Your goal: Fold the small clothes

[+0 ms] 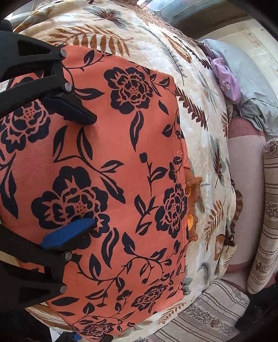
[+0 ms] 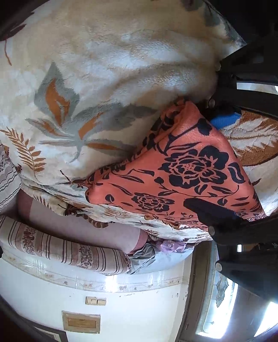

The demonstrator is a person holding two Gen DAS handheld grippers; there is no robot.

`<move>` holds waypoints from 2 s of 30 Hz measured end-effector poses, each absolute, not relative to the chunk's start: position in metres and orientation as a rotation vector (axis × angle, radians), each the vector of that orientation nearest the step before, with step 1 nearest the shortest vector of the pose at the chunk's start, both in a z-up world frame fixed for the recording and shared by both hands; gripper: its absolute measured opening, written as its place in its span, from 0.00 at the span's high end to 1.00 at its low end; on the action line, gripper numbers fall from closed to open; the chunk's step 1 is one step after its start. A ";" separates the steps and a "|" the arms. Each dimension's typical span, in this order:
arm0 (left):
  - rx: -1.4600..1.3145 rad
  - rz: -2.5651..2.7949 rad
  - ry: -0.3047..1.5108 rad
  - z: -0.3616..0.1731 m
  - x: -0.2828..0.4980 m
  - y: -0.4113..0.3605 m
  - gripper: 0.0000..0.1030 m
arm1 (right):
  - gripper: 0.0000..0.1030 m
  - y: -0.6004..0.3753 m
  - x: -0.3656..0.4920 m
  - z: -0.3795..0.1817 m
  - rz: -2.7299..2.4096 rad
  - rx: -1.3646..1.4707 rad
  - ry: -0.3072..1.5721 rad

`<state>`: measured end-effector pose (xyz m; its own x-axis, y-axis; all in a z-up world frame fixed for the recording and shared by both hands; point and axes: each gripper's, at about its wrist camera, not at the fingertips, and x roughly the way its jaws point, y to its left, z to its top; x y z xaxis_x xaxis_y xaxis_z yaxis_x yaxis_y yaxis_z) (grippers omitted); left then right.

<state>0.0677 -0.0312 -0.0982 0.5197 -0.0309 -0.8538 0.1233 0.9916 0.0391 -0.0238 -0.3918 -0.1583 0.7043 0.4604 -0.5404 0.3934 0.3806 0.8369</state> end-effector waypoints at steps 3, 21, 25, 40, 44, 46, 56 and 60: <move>0.078 -0.123 0.956 -0.085 0.060 -0.032 0.14 | 0.38 -0.391 -0.023 -0.156 0.039 1.219 0.840; 0.151 -0.166 0.976 -0.113 0.062 -0.050 0.06 | 0.87 -0.369 0.000 -0.123 -0.078 0.800 0.934; 0.106 -0.165 0.981 -0.094 0.063 -0.048 0.08 | 0.83 -0.367 -0.001 -0.110 -0.043 0.783 0.875; 0.187 -0.213 0.983 -0.113 0.071 -0.073 0.05 | 0.75 -0.415 -0.028 -0.128 -0.033 0.957 0.939; 0.191 -0.212 0.980 -0.114 0.071 -0.072 0.05 | 0.20 -0.449 -0.029 -0.102 -0.124 0.960 0.802; 0.189 -0.210 0.979 -0.114 0.072 -0.072 0.05 | 0.20 -0.456 0.002 -0.091 -0.039 0.927 0.785; 0.181 -0.210 0.973 -0.115 0.071 -0.071 0.04 | 0.80 -0.425 0.190 -0.131 0.170 0.643 1.159; 0.178 -0.213 0.963 -0.117 0.071 -0.071 0.03 | 0.86 -0.426 0.190 -0.126 0.039 0.545 1.112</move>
